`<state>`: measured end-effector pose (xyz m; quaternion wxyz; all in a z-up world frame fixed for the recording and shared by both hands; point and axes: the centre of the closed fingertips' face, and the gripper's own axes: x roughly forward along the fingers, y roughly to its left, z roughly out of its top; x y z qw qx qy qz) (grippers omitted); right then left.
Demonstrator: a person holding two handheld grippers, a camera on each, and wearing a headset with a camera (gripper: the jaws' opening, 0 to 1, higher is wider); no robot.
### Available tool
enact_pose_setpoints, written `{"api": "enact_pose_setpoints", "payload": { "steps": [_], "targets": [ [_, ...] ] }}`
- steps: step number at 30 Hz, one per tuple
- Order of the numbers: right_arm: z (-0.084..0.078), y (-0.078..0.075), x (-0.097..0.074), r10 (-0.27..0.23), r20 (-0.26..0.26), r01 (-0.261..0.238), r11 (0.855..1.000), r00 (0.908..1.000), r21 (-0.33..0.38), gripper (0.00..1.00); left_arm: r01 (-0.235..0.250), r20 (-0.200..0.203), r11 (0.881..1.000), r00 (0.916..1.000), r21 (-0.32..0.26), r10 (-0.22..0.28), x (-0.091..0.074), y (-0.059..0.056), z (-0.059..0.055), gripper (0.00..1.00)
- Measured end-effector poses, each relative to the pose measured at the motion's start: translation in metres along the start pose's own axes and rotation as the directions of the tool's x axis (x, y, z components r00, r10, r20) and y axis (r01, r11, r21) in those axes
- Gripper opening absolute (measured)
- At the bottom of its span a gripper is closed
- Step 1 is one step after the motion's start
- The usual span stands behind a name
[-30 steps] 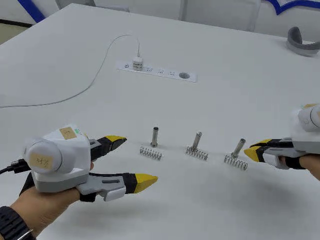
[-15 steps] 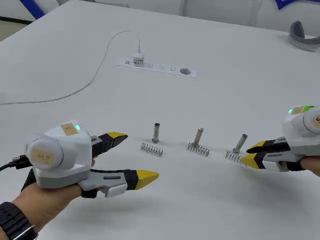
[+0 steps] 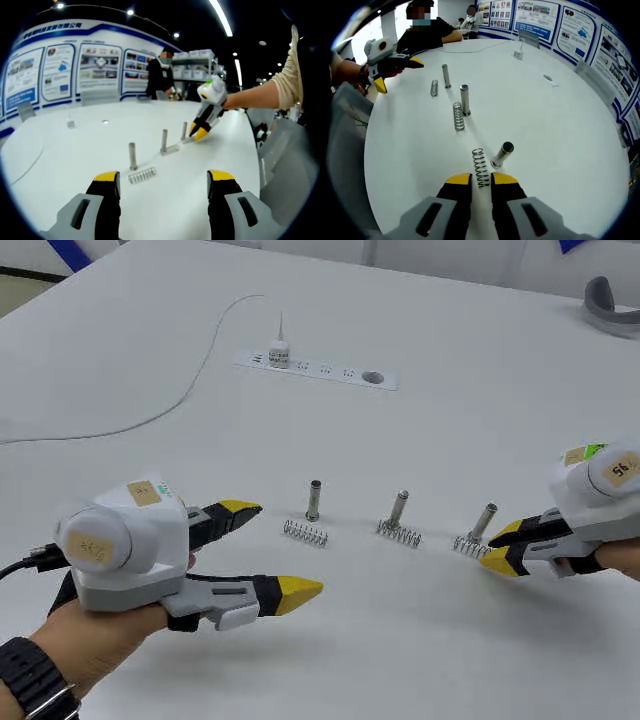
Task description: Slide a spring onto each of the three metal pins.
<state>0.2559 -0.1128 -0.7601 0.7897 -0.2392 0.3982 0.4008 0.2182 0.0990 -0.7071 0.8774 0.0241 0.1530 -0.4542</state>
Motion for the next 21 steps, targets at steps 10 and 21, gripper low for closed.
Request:
{"api": "enact_pose_setpoints", "payload": {
  "steps": [10,21],
  "targets": [
    [-0.005,0.003,0.005,0.036,-0.048,-0.037,0.999,0.9982,-0.016,0.12,0.015,-0.002,1.0,0.9999,-0.006,-0.015,0.002,-0.005,-0.001,0.71],
    [-0.005,0.012,0.001,0.037,-0.046,-0.039,0.999,0.9983,-0.038,0.11,0.047,-0.008,0.999,0.9989,-0.001,-0.047,0.008,-0.015,-0.004,0.7]
  ]
}}
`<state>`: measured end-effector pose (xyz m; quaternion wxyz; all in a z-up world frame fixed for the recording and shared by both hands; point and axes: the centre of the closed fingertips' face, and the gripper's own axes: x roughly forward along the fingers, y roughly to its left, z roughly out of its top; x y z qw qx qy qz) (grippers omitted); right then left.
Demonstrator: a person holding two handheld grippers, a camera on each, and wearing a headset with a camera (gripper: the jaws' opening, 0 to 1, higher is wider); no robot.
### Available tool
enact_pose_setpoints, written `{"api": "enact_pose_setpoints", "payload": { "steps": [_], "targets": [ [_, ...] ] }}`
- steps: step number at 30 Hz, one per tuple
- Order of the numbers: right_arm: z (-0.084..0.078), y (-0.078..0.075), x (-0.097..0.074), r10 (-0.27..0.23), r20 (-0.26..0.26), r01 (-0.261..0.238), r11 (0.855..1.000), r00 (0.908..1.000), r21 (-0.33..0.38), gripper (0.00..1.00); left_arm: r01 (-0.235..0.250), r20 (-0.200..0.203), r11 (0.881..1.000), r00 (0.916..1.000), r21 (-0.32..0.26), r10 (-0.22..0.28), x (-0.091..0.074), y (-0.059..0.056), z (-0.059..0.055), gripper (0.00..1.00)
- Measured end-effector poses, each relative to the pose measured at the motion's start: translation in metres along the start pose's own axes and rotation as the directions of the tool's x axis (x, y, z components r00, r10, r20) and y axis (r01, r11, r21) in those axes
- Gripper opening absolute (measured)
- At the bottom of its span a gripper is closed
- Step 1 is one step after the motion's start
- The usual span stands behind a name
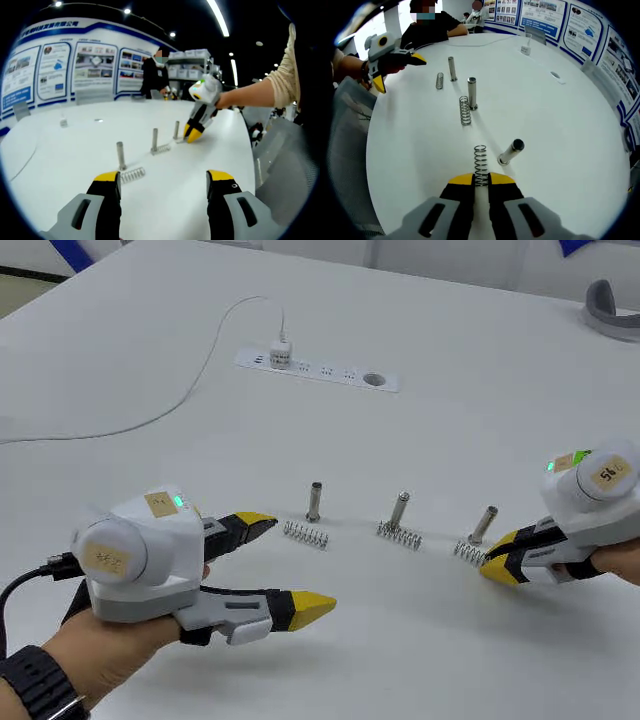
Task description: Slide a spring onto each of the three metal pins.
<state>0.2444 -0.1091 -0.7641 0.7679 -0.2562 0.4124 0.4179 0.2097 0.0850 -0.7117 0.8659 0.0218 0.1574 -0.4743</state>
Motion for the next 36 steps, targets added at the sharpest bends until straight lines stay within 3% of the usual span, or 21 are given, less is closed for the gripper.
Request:
{"api": "enact_pose_setpoints", "payload": {
  "steps": [7,12,18,24,36],
  "targets": [
    [0.015,0.015,-0.008,0.014,0.019,-0.013,0.998,0.9997,-0.055,0.11,0.018,-0.01,1.0,0.9998,0.006,-0.017,0.005,-0.005,-0.003,0.68],
    [0.031,0.035,-0.008,0.054,0.033,-0.05,0.993,0.998,-0.106,0.11,0.03,-0.012,0.999,0.9995,0.012,-0.03,0.009,-0.009,-0.003,0.66],
    [0.049,0.053,-0.004,0.098,0.035,-0.09,0.978,0.9945,-0.187,0.11,0.053,-0.023,0.998,0.9983,0.028,-0.053,0.014,-0.014,-0.005,0.61],
    [0.066,0.072,0.001,0.142,0.034,-0.129,0.959,0.9892,-0.252,0.11,0.078,-0.032,0.996,0.9965,0.045,-0.077,0.021,-0.02,-0.005,0.56],
    [0.085,0.11,0.009,0.222,0.001,-0.204,0.899,0.975,-0.387,0.11,0.132,-0.05,0.987,0.9906,0.092,-0.127,0.03,-0.033,-0.005,0.43]
  ]
}}
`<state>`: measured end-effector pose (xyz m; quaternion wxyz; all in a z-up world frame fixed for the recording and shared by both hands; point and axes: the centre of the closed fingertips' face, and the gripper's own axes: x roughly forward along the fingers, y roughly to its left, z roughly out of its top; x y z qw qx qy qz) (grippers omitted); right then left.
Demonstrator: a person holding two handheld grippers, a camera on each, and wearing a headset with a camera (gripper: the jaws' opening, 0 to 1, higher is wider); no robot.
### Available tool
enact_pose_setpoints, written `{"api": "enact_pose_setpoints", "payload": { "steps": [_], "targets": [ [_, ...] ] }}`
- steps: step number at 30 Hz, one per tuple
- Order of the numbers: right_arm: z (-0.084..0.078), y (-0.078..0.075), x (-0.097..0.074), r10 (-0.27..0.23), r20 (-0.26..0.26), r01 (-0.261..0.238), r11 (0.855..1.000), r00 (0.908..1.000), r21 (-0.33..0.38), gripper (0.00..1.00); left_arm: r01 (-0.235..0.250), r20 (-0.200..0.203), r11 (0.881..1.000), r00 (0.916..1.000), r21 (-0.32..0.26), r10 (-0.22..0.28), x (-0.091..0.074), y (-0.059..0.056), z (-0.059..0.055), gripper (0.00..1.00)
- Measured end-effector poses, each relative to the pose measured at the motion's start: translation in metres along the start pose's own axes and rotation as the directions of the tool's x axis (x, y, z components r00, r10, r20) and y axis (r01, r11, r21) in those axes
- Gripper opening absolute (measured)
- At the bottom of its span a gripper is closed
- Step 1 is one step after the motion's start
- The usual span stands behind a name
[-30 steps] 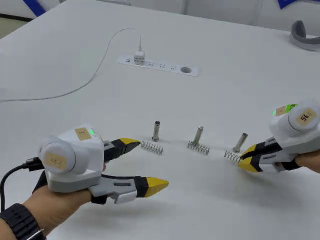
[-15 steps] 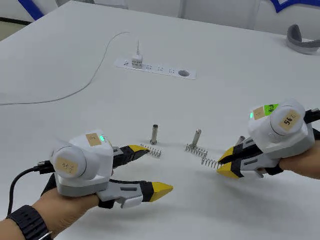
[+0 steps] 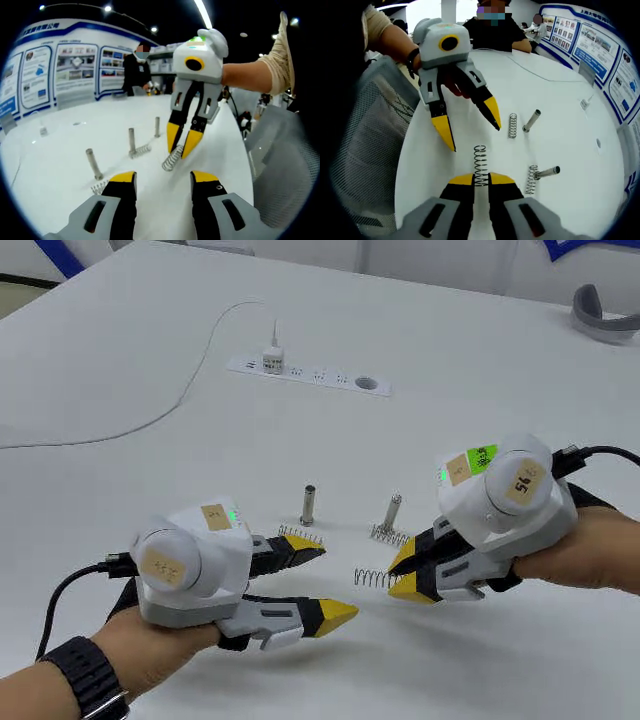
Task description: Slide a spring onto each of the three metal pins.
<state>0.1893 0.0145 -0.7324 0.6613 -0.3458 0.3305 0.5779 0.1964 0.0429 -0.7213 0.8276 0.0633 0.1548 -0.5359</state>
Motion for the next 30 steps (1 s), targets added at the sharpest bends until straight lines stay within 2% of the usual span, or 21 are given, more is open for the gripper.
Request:
{"api": "enact_pose_setpoints", "payload": {
  "steps": [7,17,23,30],
  "targets": [
    [0.008,0.007,0.004,0.025,0.002,-0.025,0.999,0.9997,-0.044,0.11,0.016,-0.008,0.999,0.9998,0.041,-0.016,0.002,-0.004,-0.001,0.31],
    [0.013,0.013,0.004,0.047,0.008,-0.047,0.995,0.9988,-0.087,0.11,0.036,-0.007,0.997,0.9993,0.061,-0.036,0.004,-0.009,-0.001,0.23],
    [0.013,0.014,0.004,0.052,0.007,-0.051,0.993,0.9986,-0.108,0.11,0.072,-0.015,0.992,0.9974,0.104,-0.071,0.005,-0.019,-0.002,0.14],
    [0.01,0.016,0.004,0.055,0.001,-0.054,0.992,0.9985,-0.111,0.12,0.084,-0.019,0.99,0.9965,0.113,-0.082,0.007,-0.021,-0.002,0.13]
  ]
}}
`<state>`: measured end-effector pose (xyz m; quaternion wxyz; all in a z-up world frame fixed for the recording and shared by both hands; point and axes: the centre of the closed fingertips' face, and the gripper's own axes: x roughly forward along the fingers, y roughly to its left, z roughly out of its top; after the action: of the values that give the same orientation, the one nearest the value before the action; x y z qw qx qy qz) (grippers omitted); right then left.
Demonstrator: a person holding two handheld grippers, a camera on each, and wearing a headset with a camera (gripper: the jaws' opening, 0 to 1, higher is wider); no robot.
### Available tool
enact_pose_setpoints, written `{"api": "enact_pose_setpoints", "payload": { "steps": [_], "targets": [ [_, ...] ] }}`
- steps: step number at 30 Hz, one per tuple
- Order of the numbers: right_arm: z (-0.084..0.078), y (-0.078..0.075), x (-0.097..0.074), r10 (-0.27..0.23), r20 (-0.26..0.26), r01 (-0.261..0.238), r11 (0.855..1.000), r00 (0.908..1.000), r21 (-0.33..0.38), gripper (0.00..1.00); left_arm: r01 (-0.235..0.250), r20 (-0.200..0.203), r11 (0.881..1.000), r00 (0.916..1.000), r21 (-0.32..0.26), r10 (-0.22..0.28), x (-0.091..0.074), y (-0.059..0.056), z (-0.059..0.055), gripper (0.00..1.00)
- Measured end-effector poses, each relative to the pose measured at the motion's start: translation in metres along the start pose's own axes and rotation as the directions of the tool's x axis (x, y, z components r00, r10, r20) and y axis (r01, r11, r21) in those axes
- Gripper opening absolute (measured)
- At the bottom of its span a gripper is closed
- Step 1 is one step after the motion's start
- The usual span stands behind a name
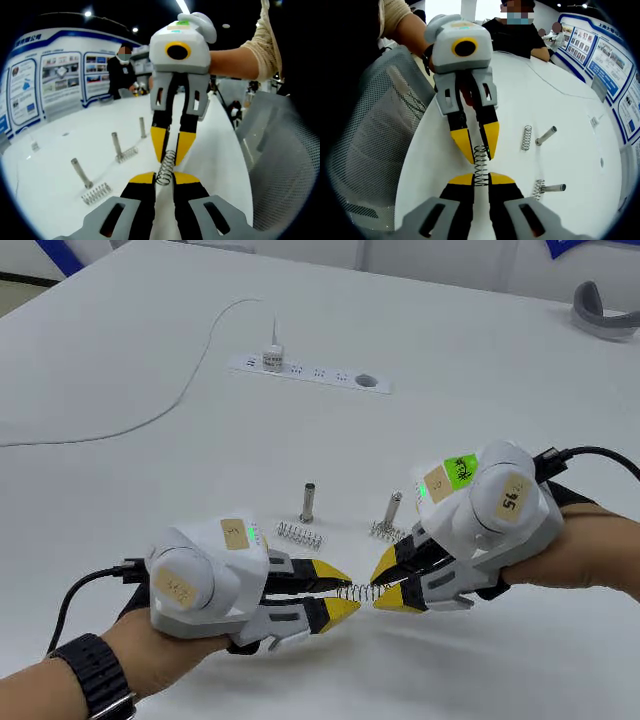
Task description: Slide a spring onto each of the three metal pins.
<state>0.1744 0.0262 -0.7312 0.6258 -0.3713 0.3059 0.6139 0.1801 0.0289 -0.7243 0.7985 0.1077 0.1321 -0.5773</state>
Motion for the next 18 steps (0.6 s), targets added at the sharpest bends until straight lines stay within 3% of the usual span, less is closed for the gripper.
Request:
{"api": "enact_pose_setpoints", "payload": {
  "steps": [9,18],
  "targets": [
    [-0.004,0.004,0.002,0.023,0.007,-0.024,0.999,0.9997,0.043,0.17,0.018,0.003,1.0,0.9998,-0.003,-0.018,0.001,-0.003,0.002,0.11],
    [-0.012,0.001,0.003,0.01,0.012,-0.01,0.998,0.9999,0.061,0.16,0.037,0.064,0.998,0.9974,-0.051,-0.033,-0.002,-0.004,0.017,0.11]
  ]
}}
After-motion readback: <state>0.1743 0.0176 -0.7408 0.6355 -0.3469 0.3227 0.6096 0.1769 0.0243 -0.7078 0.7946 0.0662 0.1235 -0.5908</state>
